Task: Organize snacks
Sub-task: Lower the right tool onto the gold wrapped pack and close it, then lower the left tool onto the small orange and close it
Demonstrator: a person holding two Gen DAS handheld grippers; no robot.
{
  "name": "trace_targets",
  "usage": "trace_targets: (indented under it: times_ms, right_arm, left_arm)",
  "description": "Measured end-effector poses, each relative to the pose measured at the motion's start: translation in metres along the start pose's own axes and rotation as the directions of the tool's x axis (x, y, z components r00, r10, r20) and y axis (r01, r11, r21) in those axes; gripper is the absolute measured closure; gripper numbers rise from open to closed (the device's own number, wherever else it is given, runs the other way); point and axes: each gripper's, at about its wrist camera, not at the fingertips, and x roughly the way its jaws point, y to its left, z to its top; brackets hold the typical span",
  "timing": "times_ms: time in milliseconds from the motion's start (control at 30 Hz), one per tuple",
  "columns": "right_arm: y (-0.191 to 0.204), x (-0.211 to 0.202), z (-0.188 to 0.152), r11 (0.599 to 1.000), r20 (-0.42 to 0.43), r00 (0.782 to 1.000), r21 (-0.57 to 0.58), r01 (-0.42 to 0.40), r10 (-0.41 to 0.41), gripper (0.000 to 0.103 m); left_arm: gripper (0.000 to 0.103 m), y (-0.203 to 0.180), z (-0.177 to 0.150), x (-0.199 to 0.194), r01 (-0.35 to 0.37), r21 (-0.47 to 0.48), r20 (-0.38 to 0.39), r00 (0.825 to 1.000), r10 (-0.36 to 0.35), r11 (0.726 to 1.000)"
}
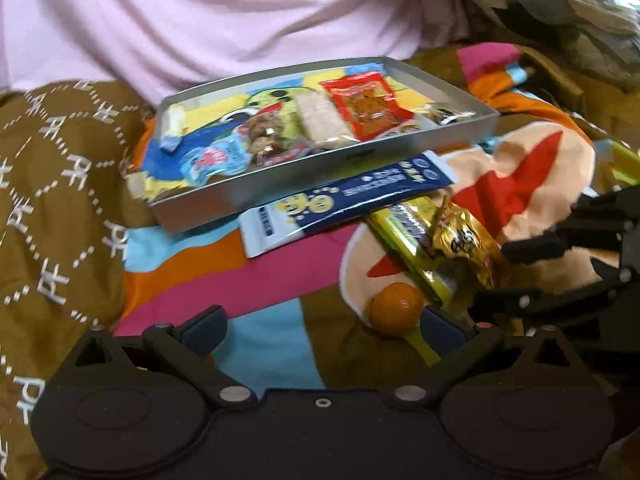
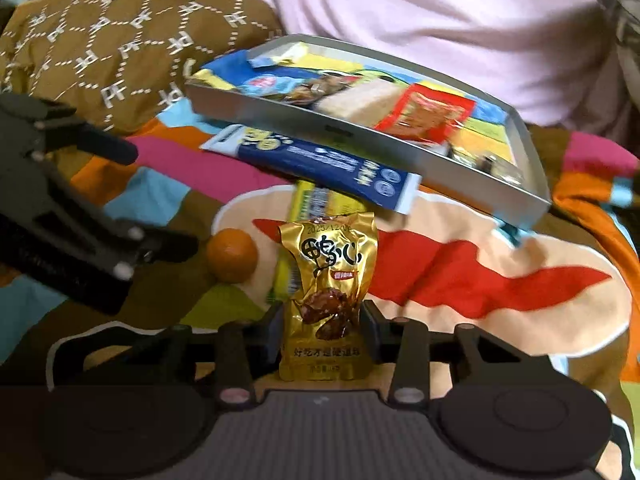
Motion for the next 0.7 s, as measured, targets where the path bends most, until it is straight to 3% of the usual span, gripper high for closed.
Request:
trace_targets:
  times_ms: [167, 367, 567, 700]
  right_arm:
    - [-0.015, 0.000, 0.000, 0.998, -0.006, 1.000, 0.054, 0.018, -0.017, 0.059]
    - [-0.034, 0.003, -0.001, 0.988, -0.008, 1.000, 0.149, -0.025, 0.026, 0.057]
    - [-0.039, 0.005, -0.002, 0.984, -0.005, 0.999, 0.172, -0.043, 0.044, 0.056]
    - [-0.040, 0.007, -0.001, 0.984, -0.008, 0.998, 0.172, -0.054, 0.056, 0.051]
  left_arm:
    - [0.001, -0.013, 0.000, 0.011, 0.024, 0.069, -0.022, 1.000, -0.022, 0.997]
    - [0.008, -0.028, 0.002, 0.025, 0.023, 0.165, -0.027, 0.999, -0.019, 0.986]
    - [0.028, -0.034, 0.005, 0.033, 0.052, 0.173, -0.051, 0.998, -0.044, 0.983]
    - [0.050, -0.039, 0.005, 0.038, 0.084, 0.173, -0.072, 0.995, -0.073, 0.981]
